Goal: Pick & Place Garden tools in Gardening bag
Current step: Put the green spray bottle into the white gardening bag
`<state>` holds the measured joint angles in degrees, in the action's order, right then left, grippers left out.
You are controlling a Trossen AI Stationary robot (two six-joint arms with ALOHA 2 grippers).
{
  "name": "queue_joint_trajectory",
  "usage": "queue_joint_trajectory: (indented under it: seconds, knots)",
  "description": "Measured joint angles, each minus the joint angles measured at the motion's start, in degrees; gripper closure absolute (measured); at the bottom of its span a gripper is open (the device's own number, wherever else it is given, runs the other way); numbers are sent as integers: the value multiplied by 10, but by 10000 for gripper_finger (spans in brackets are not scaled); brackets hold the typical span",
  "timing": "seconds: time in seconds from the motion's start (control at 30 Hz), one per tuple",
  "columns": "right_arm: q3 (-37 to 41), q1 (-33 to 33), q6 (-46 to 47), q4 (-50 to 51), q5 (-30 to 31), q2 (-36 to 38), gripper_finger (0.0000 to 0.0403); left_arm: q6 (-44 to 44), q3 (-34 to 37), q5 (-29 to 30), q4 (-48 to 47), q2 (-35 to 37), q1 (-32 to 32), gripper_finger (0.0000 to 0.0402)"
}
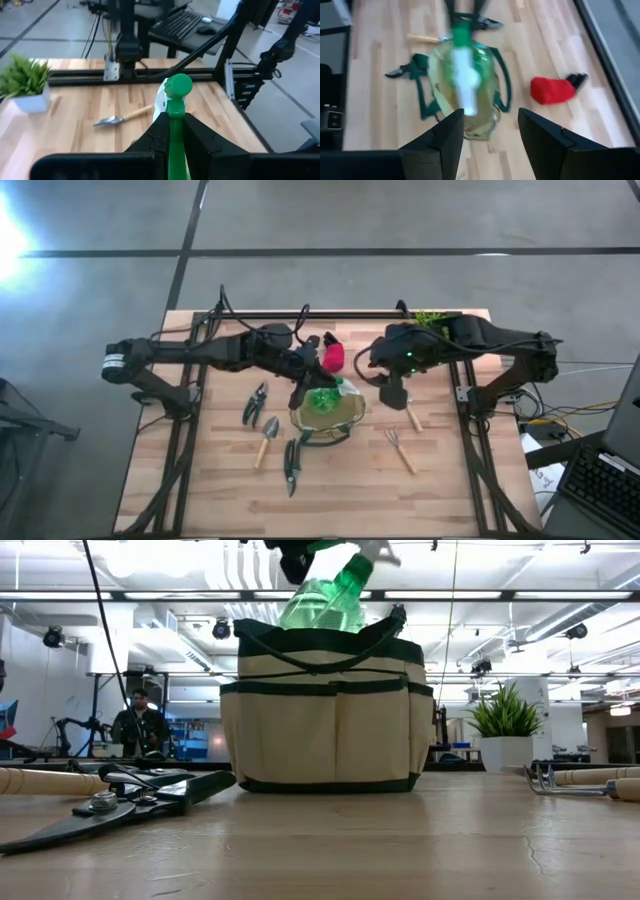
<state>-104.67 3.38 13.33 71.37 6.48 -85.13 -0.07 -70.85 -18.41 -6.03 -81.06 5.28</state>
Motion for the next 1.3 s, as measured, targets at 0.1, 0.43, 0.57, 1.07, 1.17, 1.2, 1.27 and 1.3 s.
queue_joint_trajectory:
  seconds: [0.1,0.43,0.57,1.07,1.17,1.2,1.27,1.3]
  knots:
    - [3,0,13,24,34,16,221,9,0,17,10,1,-17,366]
    - [64,0,47,33,72,74,234,34,59,94,65,34,-48,367]
    - [104,0,63,30,72,98,239,24,133,96,155,66,-47,367]
    - [201,0,67,-47,73,161,235,-34,404,95,513,154,-54,367]
    - [200,0,67,-47,77,162,234,-39,439,104,571,149,-54,367]
    - [198,0,67,-48,80,162,235,-42,447,107,586,146,-54,367]
    - [198,0,67,-47,83,162,237,-46,461,111,601,141,-54,367]
    - [198,-1,67,-48,86,162,239,-46,467,111,601,138,-55,367]
